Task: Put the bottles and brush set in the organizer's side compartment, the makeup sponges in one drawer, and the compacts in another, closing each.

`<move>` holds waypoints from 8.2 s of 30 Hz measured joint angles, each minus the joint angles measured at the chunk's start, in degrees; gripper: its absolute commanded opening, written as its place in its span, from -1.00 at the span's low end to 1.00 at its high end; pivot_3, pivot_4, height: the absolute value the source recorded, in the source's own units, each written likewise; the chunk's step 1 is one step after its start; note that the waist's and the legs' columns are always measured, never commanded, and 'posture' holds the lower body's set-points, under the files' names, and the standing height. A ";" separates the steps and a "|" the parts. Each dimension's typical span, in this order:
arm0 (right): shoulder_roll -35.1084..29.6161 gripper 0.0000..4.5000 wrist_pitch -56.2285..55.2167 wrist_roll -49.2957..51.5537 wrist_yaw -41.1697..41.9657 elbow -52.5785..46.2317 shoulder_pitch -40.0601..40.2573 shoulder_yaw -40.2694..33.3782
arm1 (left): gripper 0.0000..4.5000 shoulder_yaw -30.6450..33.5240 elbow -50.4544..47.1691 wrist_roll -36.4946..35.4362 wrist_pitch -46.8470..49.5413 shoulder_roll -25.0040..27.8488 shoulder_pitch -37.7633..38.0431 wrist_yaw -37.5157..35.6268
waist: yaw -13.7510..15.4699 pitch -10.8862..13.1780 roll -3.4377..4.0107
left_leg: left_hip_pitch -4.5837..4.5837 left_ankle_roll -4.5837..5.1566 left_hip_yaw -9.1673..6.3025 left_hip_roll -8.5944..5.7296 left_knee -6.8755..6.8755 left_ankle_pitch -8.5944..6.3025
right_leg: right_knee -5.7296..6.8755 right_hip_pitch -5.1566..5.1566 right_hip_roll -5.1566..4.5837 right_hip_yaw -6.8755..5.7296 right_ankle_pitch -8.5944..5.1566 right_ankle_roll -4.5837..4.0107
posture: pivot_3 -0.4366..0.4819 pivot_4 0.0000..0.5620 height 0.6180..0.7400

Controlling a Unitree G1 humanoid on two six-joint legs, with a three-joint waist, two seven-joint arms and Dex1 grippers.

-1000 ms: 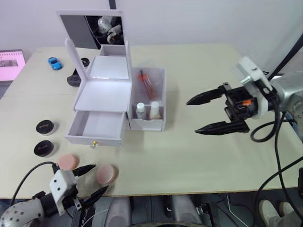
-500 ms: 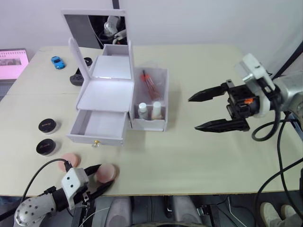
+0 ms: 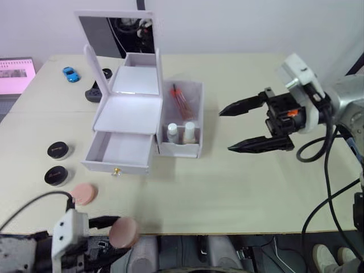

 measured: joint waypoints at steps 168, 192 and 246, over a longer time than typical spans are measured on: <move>5.51 1.00 -7.14 -8.60 -4.74 5.78 -2.70 0.25 | 0.18 2.00 19.68 -16.66 22.38 9.05 -44.23 18.55 | -0.16 -0.03 -0.36 | 0.12 0.10 0.54 0.16 -0.13 -0.04 | 0.11 -0.13 0.34 0.54 0.40 -0.22 | -0.05 -0.47 0.75; 2.35 1.00 -1.01 -2.95 -14.31 -2.88 4.91 -6.13 | 0.63 -20.37 24.01 0.39 17.14 7.47 -57.15 5.38 | -0.07 -0.01 -0.37 | 0.10 0.11 0.50 0.22 -0.05 -0.03 | 0.14 -0.11 0.46 0.63 0.41 -0.20 | -0.05 -0.47 0.75; 15.93 1.00 -13.73 -14.66 -8.90 18.54 -10.82 4.78 | -0.99 6.85 12.11 -2.98 6.77 -25.13 -13.25 17.16 | -0.25 -0.03 -0.40 | 0.07 0.10 0.55 0.75 0.12 -0.04 | 0.01 -0.23 1.03 0.77 0.66 -0.48 | -0.05 -0.47 0.75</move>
